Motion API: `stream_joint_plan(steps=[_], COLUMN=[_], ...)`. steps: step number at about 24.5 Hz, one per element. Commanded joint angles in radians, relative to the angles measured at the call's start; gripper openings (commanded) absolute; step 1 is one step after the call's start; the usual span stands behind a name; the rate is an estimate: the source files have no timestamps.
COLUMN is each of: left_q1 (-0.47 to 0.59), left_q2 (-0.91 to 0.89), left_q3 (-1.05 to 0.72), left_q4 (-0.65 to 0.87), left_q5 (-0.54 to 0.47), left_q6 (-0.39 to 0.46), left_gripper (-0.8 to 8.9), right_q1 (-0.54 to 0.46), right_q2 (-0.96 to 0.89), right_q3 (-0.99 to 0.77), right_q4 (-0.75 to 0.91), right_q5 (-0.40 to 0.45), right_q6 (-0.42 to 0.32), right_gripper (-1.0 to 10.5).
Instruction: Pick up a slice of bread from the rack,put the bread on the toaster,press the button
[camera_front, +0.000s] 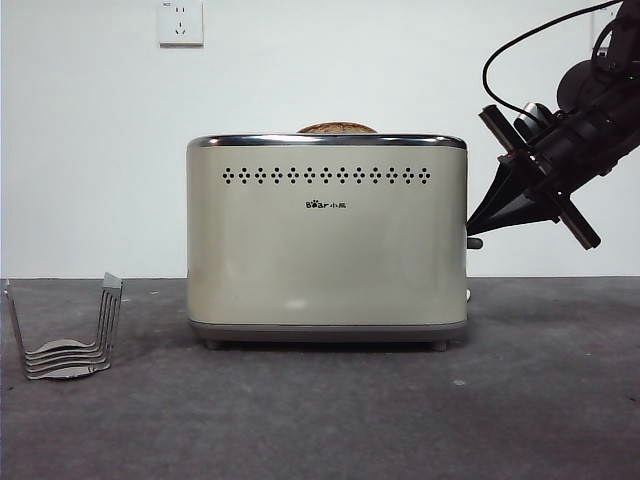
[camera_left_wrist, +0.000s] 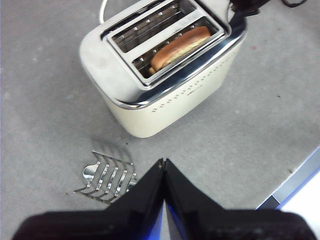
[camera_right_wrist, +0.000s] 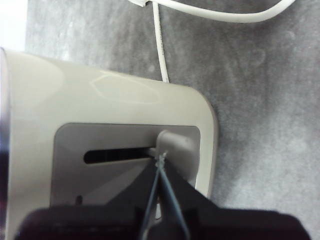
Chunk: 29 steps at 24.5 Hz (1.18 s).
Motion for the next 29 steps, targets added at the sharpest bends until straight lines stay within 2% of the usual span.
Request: stream_joint_plan(steps=[1,8,17,21,29], left_q1=[0.007,0.016,0.038,0.038,0.038], left_q2=[-0.005,-0.005,-0.005,-0.005,-0.005], left_q3=[-0.006,-0.006,-0.006,-0.006,-0.006], left_q4=[0.002,0.002,0.002,0.002,0.002], left_q5=[-0.006,-0.006,-0.006,-0.006,-0.006], left_q6=[-0.01,-0.01,-0.01,-0.01,-0.01], left_gripper=[-0.08,-0.08,-0.08,-0.08,-0.08], right_q1=[0.002,0.002,0.002,0.003,0.023], right_q2=[0.053,0.084,0.087,0.087,0.087], right_q3=[-0.013,-0.013,-0.014,-0.014,-0.015], right_q4=[-0.023,-0.029,-0.034,-0.049,-0.067], right_q5=[0.033,0.095,0.099,0.143,0.154], right_q6=[-0.027,-0.054,-0.064,-0.066,-0.09], right_gripper=[-0.1,-0.1,-0.1,-0.1,-0.1])
